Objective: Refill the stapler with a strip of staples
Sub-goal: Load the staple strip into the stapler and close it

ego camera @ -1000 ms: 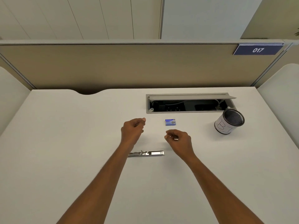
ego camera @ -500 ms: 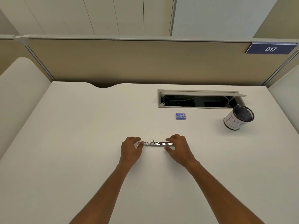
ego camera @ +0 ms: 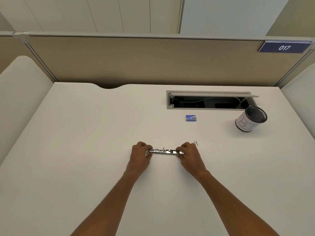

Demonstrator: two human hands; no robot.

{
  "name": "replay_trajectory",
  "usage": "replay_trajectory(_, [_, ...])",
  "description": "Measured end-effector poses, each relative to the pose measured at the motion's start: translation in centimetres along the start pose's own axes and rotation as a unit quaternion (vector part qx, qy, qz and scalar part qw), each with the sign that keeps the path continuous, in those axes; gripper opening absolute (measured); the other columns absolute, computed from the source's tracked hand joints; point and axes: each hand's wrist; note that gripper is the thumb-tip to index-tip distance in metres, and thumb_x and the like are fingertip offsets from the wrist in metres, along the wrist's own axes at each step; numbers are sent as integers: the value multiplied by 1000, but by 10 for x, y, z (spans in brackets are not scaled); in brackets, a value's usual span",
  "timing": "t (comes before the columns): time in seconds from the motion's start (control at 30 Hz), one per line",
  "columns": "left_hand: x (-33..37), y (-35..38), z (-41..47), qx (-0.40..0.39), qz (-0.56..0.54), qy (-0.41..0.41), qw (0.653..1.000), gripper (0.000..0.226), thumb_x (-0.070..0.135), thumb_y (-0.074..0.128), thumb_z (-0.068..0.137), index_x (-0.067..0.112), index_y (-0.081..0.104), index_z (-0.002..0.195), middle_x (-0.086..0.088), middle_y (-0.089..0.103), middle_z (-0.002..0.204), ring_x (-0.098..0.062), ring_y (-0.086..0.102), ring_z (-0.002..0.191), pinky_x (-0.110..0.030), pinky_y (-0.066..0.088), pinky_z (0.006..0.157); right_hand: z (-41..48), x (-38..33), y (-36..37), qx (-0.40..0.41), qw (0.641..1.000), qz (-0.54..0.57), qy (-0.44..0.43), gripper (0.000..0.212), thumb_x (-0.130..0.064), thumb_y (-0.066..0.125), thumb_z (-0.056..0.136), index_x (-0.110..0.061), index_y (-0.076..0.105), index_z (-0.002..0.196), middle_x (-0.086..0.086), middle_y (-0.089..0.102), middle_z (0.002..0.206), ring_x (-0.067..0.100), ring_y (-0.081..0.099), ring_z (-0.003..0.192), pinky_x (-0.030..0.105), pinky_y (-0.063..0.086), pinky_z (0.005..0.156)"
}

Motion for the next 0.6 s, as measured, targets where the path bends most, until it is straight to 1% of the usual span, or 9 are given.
replay_trajectory(0.1, [-3, -1, -2, -13, 16, 25, 999, 23, 6, 71, 93, 10, 76, 115, -10, 63, 116, -30, 54, 107, -23, 35, 88, -8, 0, -3, 15, 1000, 1, -11, 16, -6, 65, 91, -13, 76, 101, 5, 63, 97, 25, 50, 98, 30, 44, 82])
replay_trajectory(0.17, [-4, -4, -2, -28, 20, 37, 999, 23, 8, 70, 94, 10, 75, 116, -9, 63, 117, -30, 54, 107, -24, 36, 87, -11, -1, -7, 26, 999, 2, -22, 15, -5, 66, 91, -13, 76, 99, 4, 63, 94, 25, 50, 96, 33, 41, 87])
replay_trajectory(0.23, [-2, -10, -1, -35, 7, 46, 998, 23, 8, 71, 93, 10, 75, 115, -8, 65, 115, -28, 56, 103, -25, 38, 86, -13, -1, -14, 34, 999, 4, -37, 14, -4, 67, 90, -12, 75, 97, 3, 62, 93, 24, 51, 91, 34, 40, 89])
replay_trajectory(0.27, [0, -13, -1, -33, -8, 53, 998, 21, 8, 72, 93, 11, 75, 113, -7, 66, 113, -26, 58, 99, -26, 39, 85, -13, -2, -18, 38, 998, 6, -45, 13, -4, 68, 90, -12, 75, 98, 3, 62, 93, 24, 50, 90, 32, 41, 88])
replay_trajectory(0.37, [10, -29, -1, -37, -85, 56, 994, 17, 11, 75, 92, 15, 73, 109, 1, 70, 103, -16, 65, 91, -27, 47, 80, -18, -8, -35, 59, 996, 14, -62, 13, -6, 71, 89, -13, 75, 99, 1, 62, 93, 19, 50, 89, 24, 42, 78])
replay_trajectory(0.47, [23, -49, 2, -56, -173, 31, 983, 16, 14, 77, 91, 23, 74, 104, 12, 73, 95, -7, 71, 80, -24, 53, 72, -22, -16, -57, 77, 994, 21, -77, 13, -7, 72, 89, -14, 75, 99, -1, 62, 92, 18, 53, 88, 21, 42, 76])
replay_trajectory(0.53, [33, -61, 2, -59, -237, 15, 970, 18, 14, 78, 90, 26, 76, 103, 12, 76, 87, -11, 73, 77, -23, 55, 70, -25, -24, -74, 85, 992, 33, -82, 13, -8, 72, 88, -16, 75, 98, -2, 61, 91, 18, 54, 86, 21, 43, 75])
replay_trajectory(0.57, [39, -67, 3, -60, -280, 4, 958, 19, 14, 79, 90, 26, 77, 105, 12, 76, 85, -14, 74, 78, -25, 56, 73, -27, -28, -83, 89, 992, 40, -83, 13, -8, 73, 88, -17, 76, 97, -3, 61, 89, 16, 54, 83, 22, 44, 74])
replay_trajectory(0.6, [43, -71, 3, -62, -328, -7, 942, 21, 12, 80, 89, 24, 77, 107, 11, 77, 85, -17, 74, 79, -31, 57, 80, -29, -33, -90, 93, 991, 48, -83, 13, -9, 74, 88, -18, 76, 97, -3, 60, 88, 14, 54, 80, 23, 45, 72])
Point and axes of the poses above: each hand's wrist, its own z-axis towards the middle knuckle, its own y-axis out of the palm, x = y × z
